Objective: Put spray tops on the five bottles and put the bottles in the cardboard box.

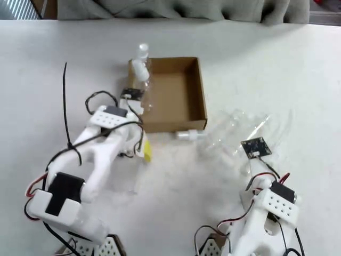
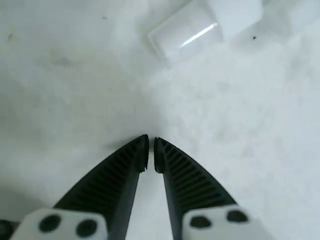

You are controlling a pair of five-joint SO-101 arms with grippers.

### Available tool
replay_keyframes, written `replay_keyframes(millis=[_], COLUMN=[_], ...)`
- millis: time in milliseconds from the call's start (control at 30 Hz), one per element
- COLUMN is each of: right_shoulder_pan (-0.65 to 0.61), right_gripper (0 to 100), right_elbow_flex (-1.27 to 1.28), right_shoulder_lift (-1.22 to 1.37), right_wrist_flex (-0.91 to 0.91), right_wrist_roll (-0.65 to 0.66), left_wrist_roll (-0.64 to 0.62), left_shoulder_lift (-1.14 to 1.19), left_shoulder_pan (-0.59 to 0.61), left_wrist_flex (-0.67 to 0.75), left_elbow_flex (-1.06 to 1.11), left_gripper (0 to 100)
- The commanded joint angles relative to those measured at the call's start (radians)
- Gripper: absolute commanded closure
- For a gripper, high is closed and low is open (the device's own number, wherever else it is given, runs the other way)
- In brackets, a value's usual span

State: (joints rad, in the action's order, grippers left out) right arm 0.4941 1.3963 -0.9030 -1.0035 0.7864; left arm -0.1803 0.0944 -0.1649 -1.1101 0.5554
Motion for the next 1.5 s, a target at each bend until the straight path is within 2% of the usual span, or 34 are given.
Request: replay_keyframes(millis=[0, 133, 433, 633, 1000, 1067, 1233, 1467], right_shoulder_pan=[0.015, 0.012, 0.012, 0.008, 0.008, 0.008, 0.008, 0.008], right_gripper=[98.2, 98.2, 98.2, 98.2, 98.2, 98.2, 98.2, 98.2], right_elbow_flex=[0.0, 0.0, 0.0, 0.0, 0.0, 0.0, 0.0, 0.0], right_shoulder_lift=[-0.019, -0.019, -0.019, -0.019, -0.019, -0.019, -0.019, -0.019], right_wrist_flex=[0.015, 0.015, 0.015, 0.015, 0.015, 0.015, 0.015, 0.015], right_wrist_roll=[0.003, 0.003, 0.003, 0.003, 0.003, 0.003, 0.003, 0.003], left_wrist_roll=[0.011, 0.011, 0.009, -0.155, -0.158, -0.133, 0.066, 0.089], left_shoulder_lift=[-0.008, -0.008, 0.001, 0.001, -0.008, -0.008, -0.008, -0.004], left_shoulder_pan=[0.012, 0.01, -0.005, -0.044, -0.035, -0.038, -0.041, -0.044], left_wrist_flex=[-0.051, -0.075, -0.017, 0.054, 0.017, 0.005, 0.005, 0.012], left_elbow_flex=[-0.075, -0.091, -0.081, -0.018, -0.015, -0.015, -0.015, -0.015], left_gripper=[71, 71, 71, 71, 71, 71, 71, 71])
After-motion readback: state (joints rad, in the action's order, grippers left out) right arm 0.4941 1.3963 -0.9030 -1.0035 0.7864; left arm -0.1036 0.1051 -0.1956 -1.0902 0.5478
